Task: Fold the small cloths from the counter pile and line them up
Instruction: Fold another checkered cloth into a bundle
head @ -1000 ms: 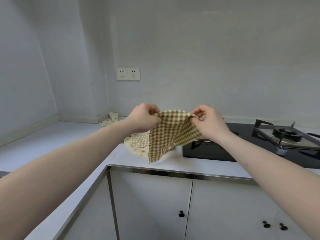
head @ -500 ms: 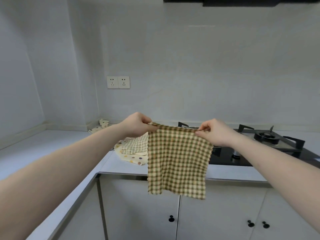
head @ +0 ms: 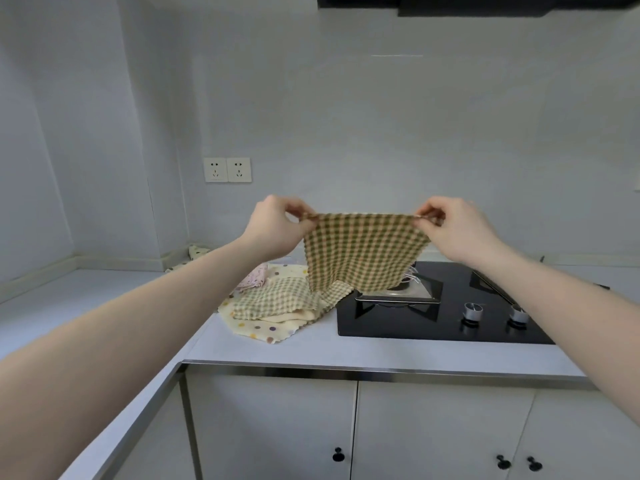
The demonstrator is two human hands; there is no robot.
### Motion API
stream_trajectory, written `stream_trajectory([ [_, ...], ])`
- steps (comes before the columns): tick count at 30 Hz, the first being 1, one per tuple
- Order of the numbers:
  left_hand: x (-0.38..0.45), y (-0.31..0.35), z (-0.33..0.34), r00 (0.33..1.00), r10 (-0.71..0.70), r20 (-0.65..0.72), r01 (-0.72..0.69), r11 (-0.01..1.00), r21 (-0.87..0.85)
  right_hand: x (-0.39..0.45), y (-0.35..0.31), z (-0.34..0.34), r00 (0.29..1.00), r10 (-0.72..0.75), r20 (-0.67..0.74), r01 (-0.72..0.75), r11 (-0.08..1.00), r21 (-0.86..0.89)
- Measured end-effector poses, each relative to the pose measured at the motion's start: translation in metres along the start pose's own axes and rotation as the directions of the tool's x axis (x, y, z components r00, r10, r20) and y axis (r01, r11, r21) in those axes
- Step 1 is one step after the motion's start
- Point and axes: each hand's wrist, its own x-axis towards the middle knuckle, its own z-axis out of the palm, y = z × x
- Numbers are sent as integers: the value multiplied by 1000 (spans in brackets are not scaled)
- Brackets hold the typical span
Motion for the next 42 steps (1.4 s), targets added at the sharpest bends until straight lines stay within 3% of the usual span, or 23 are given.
stream_trajectory([
  [4, -31, -18, 13, 955, -49, 291, 17, 994, 110, -39, 24, 11, 966, 32, 255, -31, 999, -11],
  [8, -68, -43, 38, 805, -118, 582, -8, 978, 209, -85, 47, 29, 873, 39, 487, 7, 996, -92],
  [12, -94, -60, 59, 704, -105, 702, -65, 975, 210, -112, 69, 53, 762, 116, 637, -31, 989, -144],
  [15, -101, -69, 69, 668, -112, 736, -62, 977, 205, -122, 77, 64, 741, 137, 658, -50, 987, -150],
  [18, -101, -75, 74, 685, -104, 721, -59, 979, 197, -121, 83, 70, 769, 145, 622, -87, 989, -122],
  [24, -92, -89, 85, 815, -176, 553, 42, 968, 246, -102, 86, 86, 863, 227, 452, -259, 966, 10],
  [30, -84, -113, 103, 900, -241, 363, 161, 958, 236, -82, 86, 111, 874, 347, 340, -386, 921, 52],
  [35, -75, -123, 120, 932, -294, 211, 251, 945, 210, -68, 83, 135, 869, 413, 273, -454, 885, 102],
  [42, -74, -133, 146, 937, -333, 107, 313, 935, 169, -65, 85, 168, 866, 470, 173, -491, 865, 107],
])
